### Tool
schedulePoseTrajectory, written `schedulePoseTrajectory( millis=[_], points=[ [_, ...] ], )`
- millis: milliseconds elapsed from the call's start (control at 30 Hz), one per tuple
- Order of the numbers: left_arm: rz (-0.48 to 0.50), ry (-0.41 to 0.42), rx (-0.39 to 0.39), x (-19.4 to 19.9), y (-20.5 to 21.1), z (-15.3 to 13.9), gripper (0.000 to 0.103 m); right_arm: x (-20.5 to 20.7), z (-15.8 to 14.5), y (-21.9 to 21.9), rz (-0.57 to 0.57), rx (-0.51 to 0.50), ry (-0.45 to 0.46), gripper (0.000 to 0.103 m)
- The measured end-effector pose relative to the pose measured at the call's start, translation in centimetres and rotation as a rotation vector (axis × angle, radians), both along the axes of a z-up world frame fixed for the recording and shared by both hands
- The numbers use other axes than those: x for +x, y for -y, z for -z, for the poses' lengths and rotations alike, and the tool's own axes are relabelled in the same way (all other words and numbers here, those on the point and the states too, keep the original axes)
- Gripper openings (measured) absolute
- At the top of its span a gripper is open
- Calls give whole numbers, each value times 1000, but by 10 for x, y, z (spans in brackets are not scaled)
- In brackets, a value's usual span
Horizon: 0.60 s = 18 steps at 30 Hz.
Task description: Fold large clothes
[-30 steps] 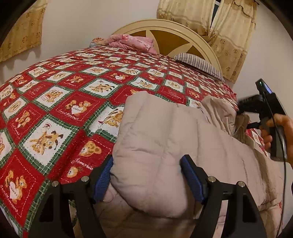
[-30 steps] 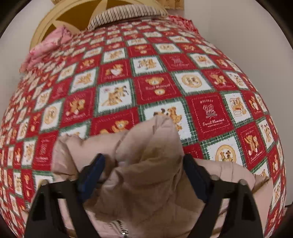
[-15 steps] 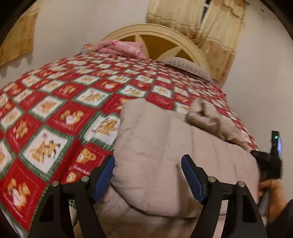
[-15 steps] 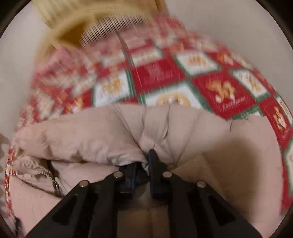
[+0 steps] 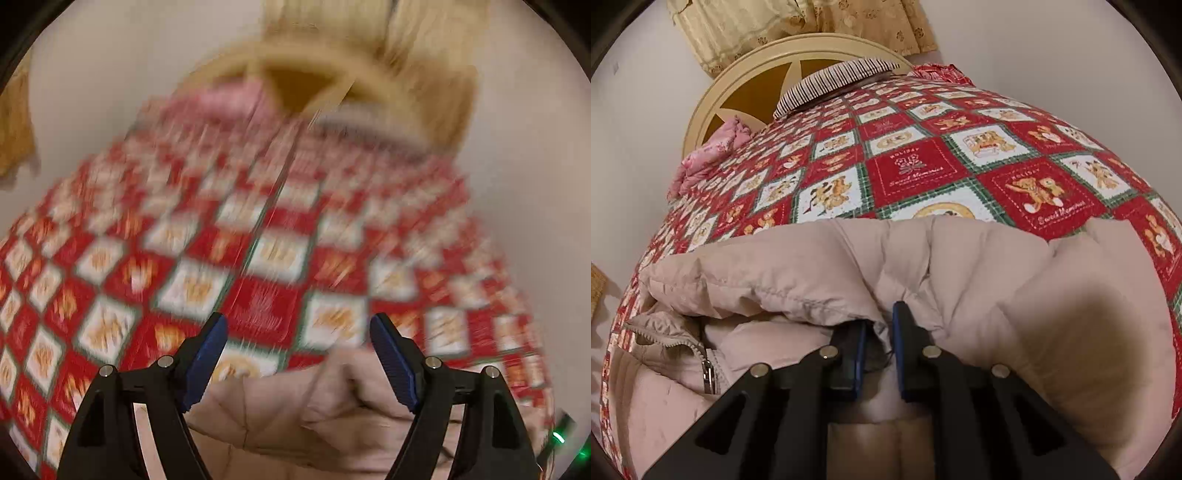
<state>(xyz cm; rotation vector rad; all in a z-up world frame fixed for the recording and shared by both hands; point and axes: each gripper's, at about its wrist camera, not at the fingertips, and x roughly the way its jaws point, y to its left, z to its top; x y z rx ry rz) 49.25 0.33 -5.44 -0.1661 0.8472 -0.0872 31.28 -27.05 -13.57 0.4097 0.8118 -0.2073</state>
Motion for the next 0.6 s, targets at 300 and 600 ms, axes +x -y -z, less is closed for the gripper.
schedulePoseTrajectory(
  millis=[300,600],
  points=[
    [106,-117,-33,-44,10,77,28,-2,2,7,-2,61,26,14],
    [85,-1,45,-52,16,93,31,-43,-38,11,105,71,195,60]
  ],
)
